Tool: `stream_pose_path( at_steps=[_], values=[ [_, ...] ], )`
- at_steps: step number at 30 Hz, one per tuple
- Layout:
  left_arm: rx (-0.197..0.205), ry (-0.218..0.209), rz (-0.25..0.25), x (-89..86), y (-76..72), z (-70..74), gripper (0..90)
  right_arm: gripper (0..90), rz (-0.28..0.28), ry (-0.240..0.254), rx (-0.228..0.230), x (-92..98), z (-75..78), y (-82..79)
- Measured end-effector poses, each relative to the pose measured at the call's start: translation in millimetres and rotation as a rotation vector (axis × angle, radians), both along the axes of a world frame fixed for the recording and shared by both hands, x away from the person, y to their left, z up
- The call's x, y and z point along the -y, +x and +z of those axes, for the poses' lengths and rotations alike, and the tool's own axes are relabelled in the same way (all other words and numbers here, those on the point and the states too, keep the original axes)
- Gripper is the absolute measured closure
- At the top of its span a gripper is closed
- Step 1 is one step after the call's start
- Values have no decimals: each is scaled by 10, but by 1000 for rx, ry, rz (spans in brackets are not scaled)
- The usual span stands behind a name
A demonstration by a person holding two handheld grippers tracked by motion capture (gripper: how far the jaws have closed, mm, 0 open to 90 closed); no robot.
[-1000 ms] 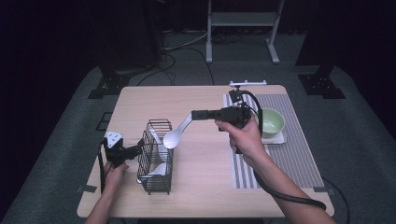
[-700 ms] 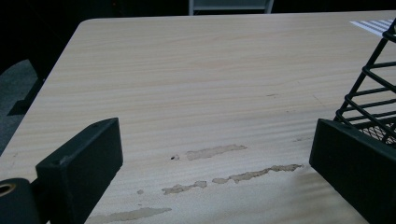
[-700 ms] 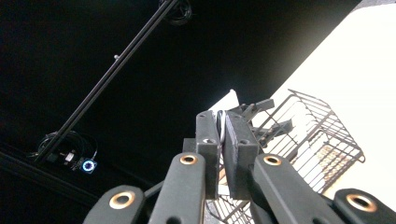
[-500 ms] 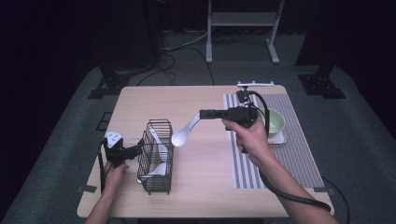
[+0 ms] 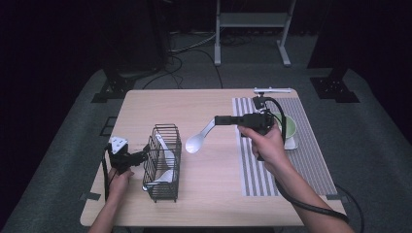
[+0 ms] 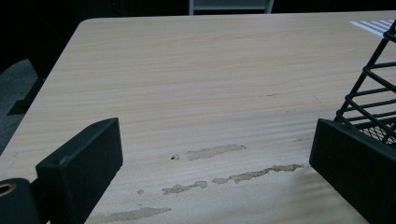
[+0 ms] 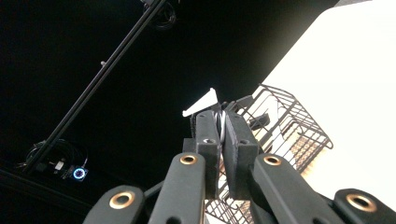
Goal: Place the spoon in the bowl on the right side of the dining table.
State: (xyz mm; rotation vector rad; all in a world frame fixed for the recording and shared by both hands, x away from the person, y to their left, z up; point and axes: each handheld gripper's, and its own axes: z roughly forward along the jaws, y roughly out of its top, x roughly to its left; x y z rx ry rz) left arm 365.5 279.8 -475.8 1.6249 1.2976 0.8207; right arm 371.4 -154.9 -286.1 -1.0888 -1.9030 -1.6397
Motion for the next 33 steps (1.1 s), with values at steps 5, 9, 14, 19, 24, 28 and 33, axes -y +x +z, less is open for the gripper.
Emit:
stream_pose_path(
  at_steps=[5,9,14,19,24,28,33],
  values=[
    [-1,-1,0,-1,0,1,16,855,-21,-1,1,86,-28,0],
    [-3,4,0,1,1,1,16,855,-37,-5,-1,158,-54,-2],
    [-2,3,1,-1,1,1,16,854,-51,-4,-7,229,-90,0],
    [-2,4,-1,1,1,1,16,854,-61,-6,-8,271,-120,-4],
    [-2,5,-1,1,0,1,16,855,-71,-1,-18,321,-164,-9],
    [-2,4,0,2,1,1,16,854,-79,1,-16,363,-184,-9],
    [-1,5,0,3,1,0,16,855,-94,3,-21,423,-214,-6]
  ],
)
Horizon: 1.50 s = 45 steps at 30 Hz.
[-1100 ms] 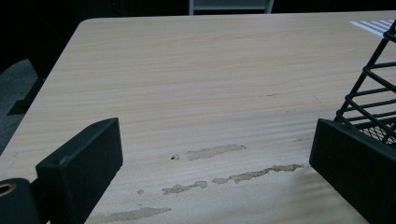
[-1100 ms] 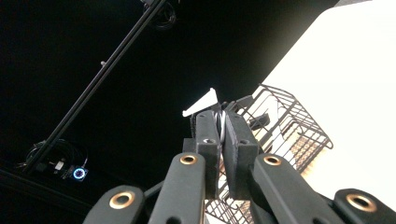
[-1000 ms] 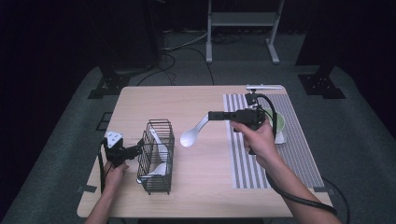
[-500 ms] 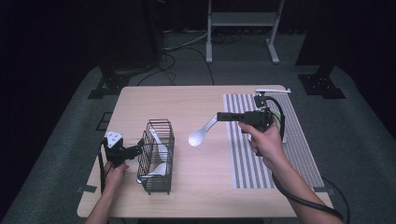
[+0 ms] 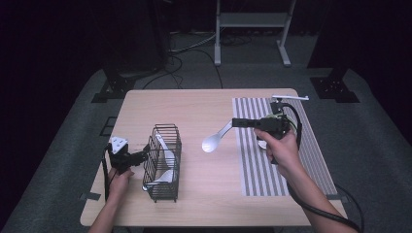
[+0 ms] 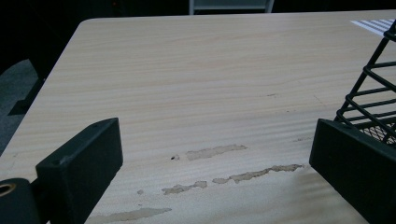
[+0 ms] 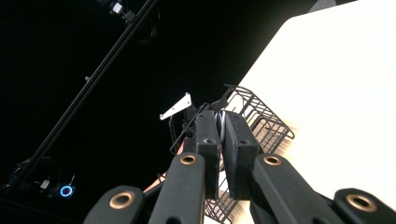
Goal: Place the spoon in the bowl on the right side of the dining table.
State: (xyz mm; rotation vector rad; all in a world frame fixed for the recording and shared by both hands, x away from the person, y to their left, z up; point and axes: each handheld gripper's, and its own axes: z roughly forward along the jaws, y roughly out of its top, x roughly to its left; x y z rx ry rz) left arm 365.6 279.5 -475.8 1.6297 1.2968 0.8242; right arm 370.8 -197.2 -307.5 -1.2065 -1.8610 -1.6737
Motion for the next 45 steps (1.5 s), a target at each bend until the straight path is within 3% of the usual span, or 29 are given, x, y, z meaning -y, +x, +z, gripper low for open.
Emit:
stream_pose_path(
  at_steps=[21,45],
  values=[
    [0,-1,1,0,1,-1,16,854,-50,18,-22,224,-151,10],
    [3,-2,3,1,4,-2,16,854,-133,6,-41,557,-296,13]
  ],
)
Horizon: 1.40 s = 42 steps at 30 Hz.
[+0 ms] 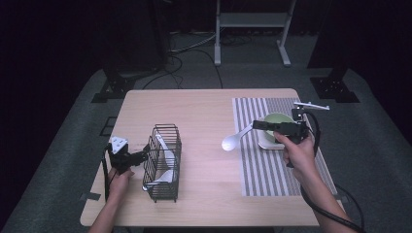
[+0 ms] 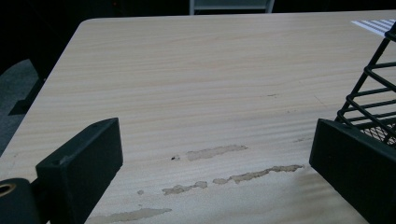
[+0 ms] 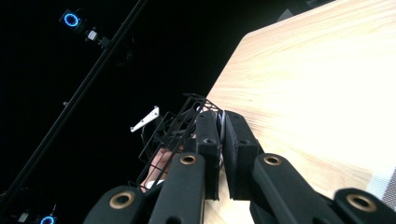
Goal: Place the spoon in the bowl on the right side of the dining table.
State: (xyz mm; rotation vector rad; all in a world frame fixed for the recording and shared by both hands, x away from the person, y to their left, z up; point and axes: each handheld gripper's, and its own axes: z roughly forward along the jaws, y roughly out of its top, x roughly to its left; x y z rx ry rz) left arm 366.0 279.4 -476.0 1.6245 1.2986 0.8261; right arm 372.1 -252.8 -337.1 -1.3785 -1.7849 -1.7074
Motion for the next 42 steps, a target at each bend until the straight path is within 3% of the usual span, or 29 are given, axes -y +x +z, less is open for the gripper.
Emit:
stream_pose_path(
  at_steps=[42],
  values=[
    [-2,1,1,-1,0,1,16,854,-124,-4,-22,463,-154,18]
  ],
)
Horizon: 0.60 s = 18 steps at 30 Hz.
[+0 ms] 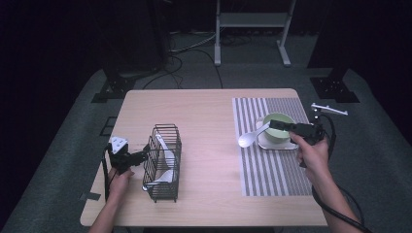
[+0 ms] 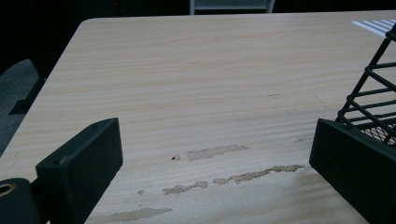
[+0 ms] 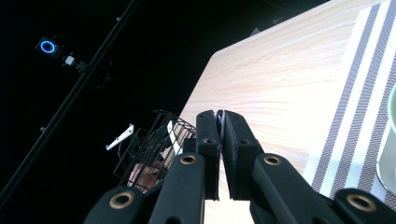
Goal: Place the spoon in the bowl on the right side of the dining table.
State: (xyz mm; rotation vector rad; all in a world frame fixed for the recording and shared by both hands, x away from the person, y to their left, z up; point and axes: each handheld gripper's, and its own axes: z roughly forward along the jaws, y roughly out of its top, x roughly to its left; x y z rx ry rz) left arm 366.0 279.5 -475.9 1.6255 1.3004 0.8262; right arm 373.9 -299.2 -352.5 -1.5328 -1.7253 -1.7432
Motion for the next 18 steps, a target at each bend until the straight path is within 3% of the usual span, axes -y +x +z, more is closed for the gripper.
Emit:
stream_pose_path(
  at_steps=[18],
  values=[
    [0,0,0,0,1,-1,16,854,-41,-1,-5,167,-36,-3]
  ],
)
